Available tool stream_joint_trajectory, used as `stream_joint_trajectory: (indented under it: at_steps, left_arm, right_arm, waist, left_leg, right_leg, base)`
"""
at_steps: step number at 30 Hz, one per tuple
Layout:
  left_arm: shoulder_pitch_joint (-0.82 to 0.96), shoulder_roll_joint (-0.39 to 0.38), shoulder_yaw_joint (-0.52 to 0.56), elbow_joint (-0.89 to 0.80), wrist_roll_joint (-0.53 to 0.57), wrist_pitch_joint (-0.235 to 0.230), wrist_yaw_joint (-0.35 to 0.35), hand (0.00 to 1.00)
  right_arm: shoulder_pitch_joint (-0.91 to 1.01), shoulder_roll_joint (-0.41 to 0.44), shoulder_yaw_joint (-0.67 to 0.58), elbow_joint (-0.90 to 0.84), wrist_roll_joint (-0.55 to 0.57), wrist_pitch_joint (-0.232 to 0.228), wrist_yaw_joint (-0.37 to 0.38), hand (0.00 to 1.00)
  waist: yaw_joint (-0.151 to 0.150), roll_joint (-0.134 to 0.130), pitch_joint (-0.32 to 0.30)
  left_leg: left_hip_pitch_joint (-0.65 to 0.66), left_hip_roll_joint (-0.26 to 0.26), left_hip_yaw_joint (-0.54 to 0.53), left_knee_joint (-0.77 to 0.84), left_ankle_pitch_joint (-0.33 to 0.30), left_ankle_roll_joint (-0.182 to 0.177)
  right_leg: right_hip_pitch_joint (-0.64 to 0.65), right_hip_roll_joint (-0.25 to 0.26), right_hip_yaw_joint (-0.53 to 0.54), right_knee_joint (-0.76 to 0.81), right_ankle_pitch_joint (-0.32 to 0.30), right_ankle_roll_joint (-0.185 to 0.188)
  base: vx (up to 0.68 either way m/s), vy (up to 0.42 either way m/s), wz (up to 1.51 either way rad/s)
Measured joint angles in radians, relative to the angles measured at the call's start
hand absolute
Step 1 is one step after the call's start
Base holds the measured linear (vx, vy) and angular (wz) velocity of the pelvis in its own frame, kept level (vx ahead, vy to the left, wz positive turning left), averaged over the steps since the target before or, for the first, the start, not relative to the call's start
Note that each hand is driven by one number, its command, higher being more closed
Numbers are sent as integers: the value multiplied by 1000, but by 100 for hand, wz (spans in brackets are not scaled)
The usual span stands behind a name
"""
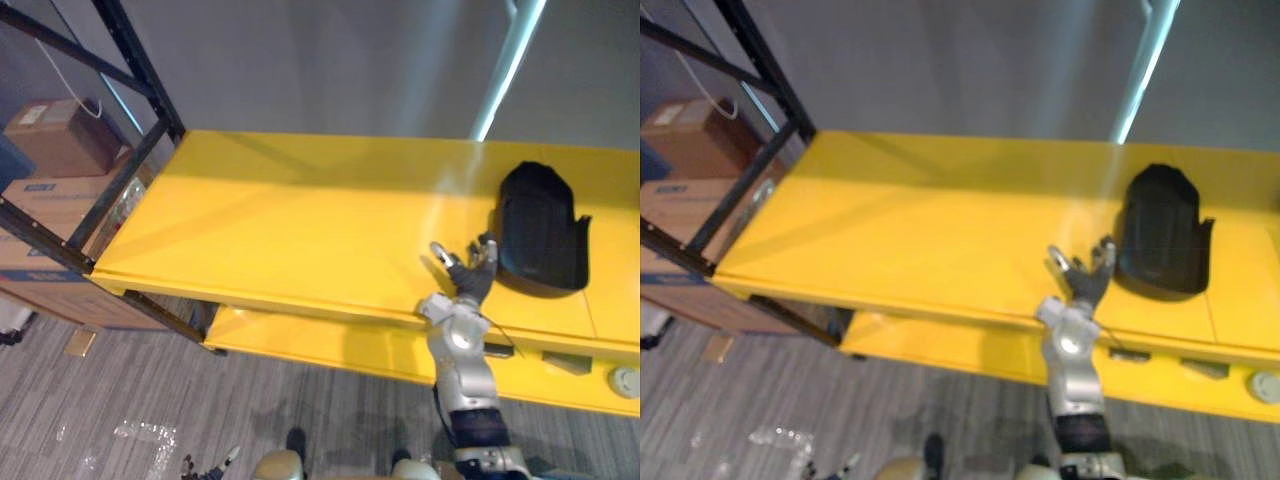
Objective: Walk over and take plastic housings, then place them on the shelf
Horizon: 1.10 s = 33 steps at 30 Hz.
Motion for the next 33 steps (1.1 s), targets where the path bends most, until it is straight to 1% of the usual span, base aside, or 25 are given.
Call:
stream_joint_trajectory:
  at_steps: [1, 2, 3, 5, 8, 10, 11, 12, 13, 15, 16, 17, 20, 23, 24, 25, 26, 27, 28, 29, 30, 32, 33]
  left_arm:
    - [0, 1, 0, 0, 0, 1, -7, 0]
    - [0, 2, 1, 0, 0, 2, -13, 0]
    - [0, 3, 1, 0, 0, 4, -15, 0]
    - [0, 6, 2, 0, 0, 11, -18, 0]
    - [2, 15, 10, 0, 1, 24, -25, 0]
    - [3, 23, 20, 1, 1, 24, -36, 0]
    - [3, 23, 26, 1, 1, 24, -37, 0]
    - [3, 26, 37, 1, 0, 23, -38, 0]
    - [3, 31, 45, 2, 0, 22, -40, 0]
    - [3, 37, 53, 3, 0, 21, -41, 0]
    - [6, 36, 66, 5, -1, 21, -45, 0]
    - [6, 36, 69, 6, -1, 20, -47, 0]
    - [14, 36, 80, 8, -7, 20, -56, 0]
    - [14, 37, 83, 7, -40, 19, -72, 0]
    - [13, 37, 88, 7, -40, 20, -80, 0]
    - [14, 37, 90, 7, -41, 20, -82, 0]
    - [14, 39, 91, 7, -41, 22, -84, 0]
    - [14, 40, 91, 6, -42, 22, -85, 0]
    - [14, 41, 91, 4, -52, 22, -87, 0]
    - [13, 42, 91, 2, -67, 23, -91, 0]
    - [14, 44, 91, 2, -76, 24, -94, 0]
    - [19, 45, 91, 2, -79, 31, -98, 0]
    - [20, 45, 91, 2, -80, 33, -102, 0]
  right_arm:
    - [0, -13, 4, -3, 0, 0, 57, 0]
    - [-1, -27, 19, -12, -1, 0, 92, 0]
    - [-2, -36, 22, -19, -1, 0, 103, 0]
    - [-4, -51, 33, -51, -1, -22, 109, 0]
    - [-22, -68, 18, -99, -24, -90, 95, 0]
    - [-25, -82, 5, -150, -68, -123, 32, 0]
    - [-26, -82, -6, -167, -76, -129, 16, 0]
    - [-33, -84, -38, -190, -102, -133, -21, 0]
    - [-51, -98, -89, -200, -123, -133, -78, 0]
    - [-64, -120, -148, -200, -132, -133, -122, 0]
    - [-67, -145, -202, -200, -130, -132, -141, 0]
    - [-68, -151, -212, -200, -130, -132, -142, 0]
    - [-90, -234, -296, -179, -85, -124, -135, 0]
    - [-181, -340, -376, -64, -42, -106, -113, 0]
    - [-224, -396, -383, 9, -24, -94, -102, 0]
    - [-245, -422, -385, 45, -15, -89, -92, 0]
    - [-286, -469, -387, 116, 3, -79, -85, 0]
    - [-320, -501, -392, 175, 23, -78, -71, 0]
    - [-366, -543, -393, 253, 50, -78, -57, 0]
    - [-387, -566, -392, 288, 66, -78, -48, 0]
    - [-434, -605, -391, 353, 86, -73, -27, 0]
    - [-503, -654, -366, 437, 115, -55, -3, 0]
    - [-547, -692, -332, 489, 139, -42, 16, 0]
  waist:
    - [0, -1, 0]
    - [0, -2, -1]
    - [0, -3, -2]
    - [0, -8, -4]
    - [-2, -25, -13]
    - [-1, -40, -20]
    - [-2, -44, -22]
    - [-3, -51, -25]
    - [-6, -58, -25]
    - [-11, -64, -23]
    - [-16, -67, -21]
    - [-18, -68, -21]
    - [-29, -69, -20]
    - [-31, -70, -20]
    - [-31, -71, -19]
    - [-31, -71, -19]
    - [-31, -71, -19]
    - [-31, -71, -19]
    - [-32, -71, -19]
    - [-32, -70, -17]
    - [-28, -68, -10]
    - [-25, -61, -3]
    - [-24, -53, 5]
  left_leg:
    - [0, 0, -1, 0, 0, 0]
    - [0, 0, -2, 1, 0, 0]
    - [0, 0, -2, 1, 0, 0]
    - [1, 1, -3, 1, 0, 0]
    - [1, 1, -1, 1, -1, 1]
    - [0, 2, 0, 1, -1, 2]
    - [0, 2, 1, 1, -1, 2]
    - [0, 1, 2, 1, -2, 3]
    - [0, 1, 2, 1, -3, 4]
    - [0, 0, 2, 0, -3, 5]
    - [0, 0, 2, 0, -3, 5]
    - [0, 0, 2, 0, -3, 5]
    - [-1, 0, 1, -2, -3, 5]
    - [-2, 0, -1, -2, -3, 6]
    - [-3, 0, -4, -2, -2, 6]
    - [-3, -1, -6, -2, -2, 6]
    - [-4, -1, -14, -2, 0, 6]
    - [-8, -2, -22, -2, 2, 6]
    - [-18, -3, -30, -2, 5, 6]
    - [-19, -3, -35, -2, 7, 6]
    - [-20, -3, -40, -2, 9, 6]
    - [-22, -4, -46, -2, 10, 6]
    - [-22, -6, -50, -1, 11, 7]
  right_leg:
    - [1, 0, -1, 0, 0, 0]
    - [2, 0, -1, 0, 1, 0]
    - [2, 1, -1, 0, 1, 0]
    - [5, 1, -1, -3, 3, 0]
    - [8, 2, 0, -12, 10, 0]
    - [12, 3, 1, -25, 18, 0]
    - [13, 3, 1, -27, 20, 0]
    - [14, 3, 2, -32, 23, 1]
    - [14, 3, 3, -35, 26, 1]
    - [14, 2, 3, -35, 27, 2]
    - [14, 2, 3, -35, 28, 2]
    - [14, 2, 3, -35, 28, 2]
    - [15, 2, 4, -35, 28, 2]
    - [15, 3, 4, -35, 28, 3]
    - [15, 3, 2, -35, 28, 3]
    - [15, 2, 1, -35, 28, 3]
    - [15, 3, -2, -35, 28, 3]
    - [15, 2, -7, -35, 28, 3]
    - [15, 1, -20, -35, 28, 3]
    - [15, 1, -26, -35, 28, 3]
    - [15, 1, -29, -33, 28, 3]
    - [16, 1, -33, -32, 28, 3]
    - [16, -1, -38, -29, 28, 3]
  base:
    - [0, 0, 0]
    - [0, 0, 0]
    - [0, 0, 0]
    - [0, 0, 0]
    - [0, 0, 0]
    - [0, 0, 0]
    - [-6, 10, -4]
    - [-10, 13, -4]
    - [0, 0, 0]
    - [0, 0, 0]
    - [0, 0, 0]
    - [0, 0, 0]
    - [0, 0, 0]
    - [0, 0, 0]
    - [-3, 1, 4]
    - [5, -1, 8]
    - [9, -2, 12]
    - [4, -5, 21]
    - [-12, -6, 23]
    - [-7, -6, 22]
    - [-10, -3, 13]
    - [-12, 0, 8]
    - [-30, 5, 8]
